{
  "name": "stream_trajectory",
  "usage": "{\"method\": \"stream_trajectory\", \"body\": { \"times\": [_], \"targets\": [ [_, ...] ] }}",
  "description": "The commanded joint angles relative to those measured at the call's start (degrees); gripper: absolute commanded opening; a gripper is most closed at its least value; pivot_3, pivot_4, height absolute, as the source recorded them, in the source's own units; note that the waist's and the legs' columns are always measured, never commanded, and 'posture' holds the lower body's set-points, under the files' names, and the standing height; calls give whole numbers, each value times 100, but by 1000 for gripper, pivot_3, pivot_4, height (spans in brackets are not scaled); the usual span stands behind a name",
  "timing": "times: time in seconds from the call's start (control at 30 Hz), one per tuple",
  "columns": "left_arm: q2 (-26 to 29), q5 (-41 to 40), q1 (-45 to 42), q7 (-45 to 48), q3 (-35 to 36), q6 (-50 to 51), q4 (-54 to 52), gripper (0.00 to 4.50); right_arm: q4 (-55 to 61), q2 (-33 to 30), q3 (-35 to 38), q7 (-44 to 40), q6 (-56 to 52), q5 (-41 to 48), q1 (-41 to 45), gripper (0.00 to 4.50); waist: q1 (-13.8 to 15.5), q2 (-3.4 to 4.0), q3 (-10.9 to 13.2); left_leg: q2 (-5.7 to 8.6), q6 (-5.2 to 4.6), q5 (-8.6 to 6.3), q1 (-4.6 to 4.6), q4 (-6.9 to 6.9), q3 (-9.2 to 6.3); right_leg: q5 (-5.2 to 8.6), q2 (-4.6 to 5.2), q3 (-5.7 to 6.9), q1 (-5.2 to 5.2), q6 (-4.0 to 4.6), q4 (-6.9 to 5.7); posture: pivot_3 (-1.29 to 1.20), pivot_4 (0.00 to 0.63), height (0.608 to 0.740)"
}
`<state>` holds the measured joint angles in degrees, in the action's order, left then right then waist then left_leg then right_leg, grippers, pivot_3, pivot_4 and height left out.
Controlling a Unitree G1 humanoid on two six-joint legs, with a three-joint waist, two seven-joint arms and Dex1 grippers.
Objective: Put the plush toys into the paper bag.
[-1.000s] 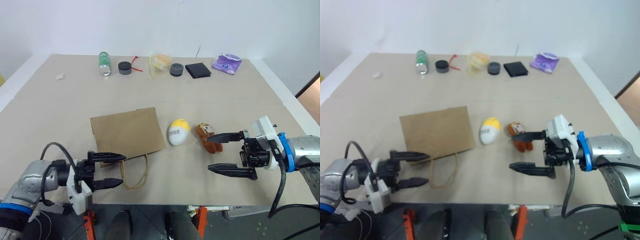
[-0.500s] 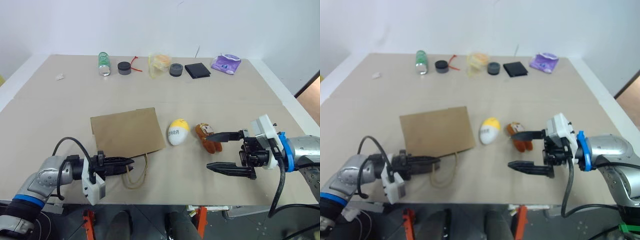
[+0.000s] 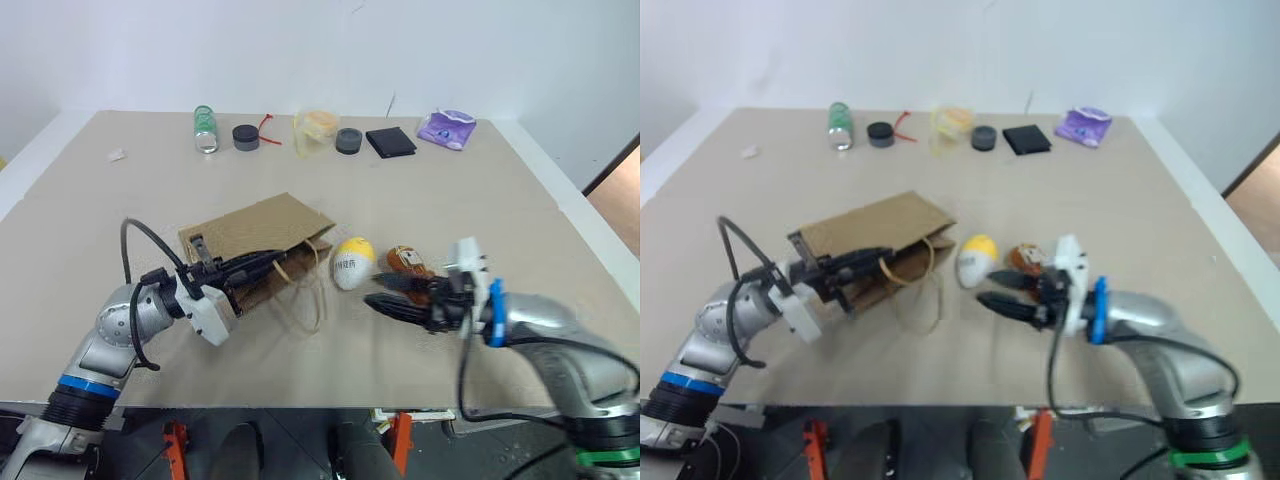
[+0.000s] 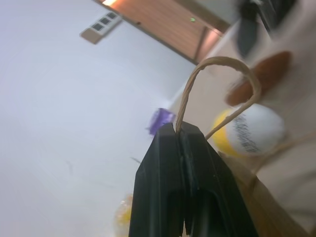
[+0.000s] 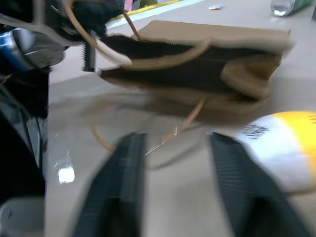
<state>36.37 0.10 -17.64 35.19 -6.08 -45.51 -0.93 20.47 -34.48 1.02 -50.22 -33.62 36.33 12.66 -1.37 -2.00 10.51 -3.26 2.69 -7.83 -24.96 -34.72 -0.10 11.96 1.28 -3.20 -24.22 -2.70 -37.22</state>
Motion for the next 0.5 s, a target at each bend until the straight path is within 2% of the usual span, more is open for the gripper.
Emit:
{"method": "stream_trajectory", "body": {
  "times": [0.03, 0.33, 0.5],
  "targets": [
    [-58, 10, 116, -104, 103, 190, -381, 0, -221, 745, -327, 703, 245, -353, 383, 157, -10, 0, 0, -1, 0, 0, 1, -1, 3, -4, -1, -3, -1, 1, 0, 0, 150, 740],
    [-67, 31, 200, -103, 156, 327, -502, 0, -1443, 2255, -1038, 1365, 712, -1113, 1036, 59, -1, 0, -1, -6, -3, 2, -4, -1, 4, -6, -4, -3, -3, 1, 0, 0, 150, 740],
    [-190, -10, 275, -147, 91, 454, -646, 0, -2536, 3309, -1088, 1973, 1205, -1463, 1520, 59, -1, 0, -1, -13, -3, 2, -5, 2, 5, -5, -11, -3, -6, 3, 0, 0, 150, 740]
  ]
}}
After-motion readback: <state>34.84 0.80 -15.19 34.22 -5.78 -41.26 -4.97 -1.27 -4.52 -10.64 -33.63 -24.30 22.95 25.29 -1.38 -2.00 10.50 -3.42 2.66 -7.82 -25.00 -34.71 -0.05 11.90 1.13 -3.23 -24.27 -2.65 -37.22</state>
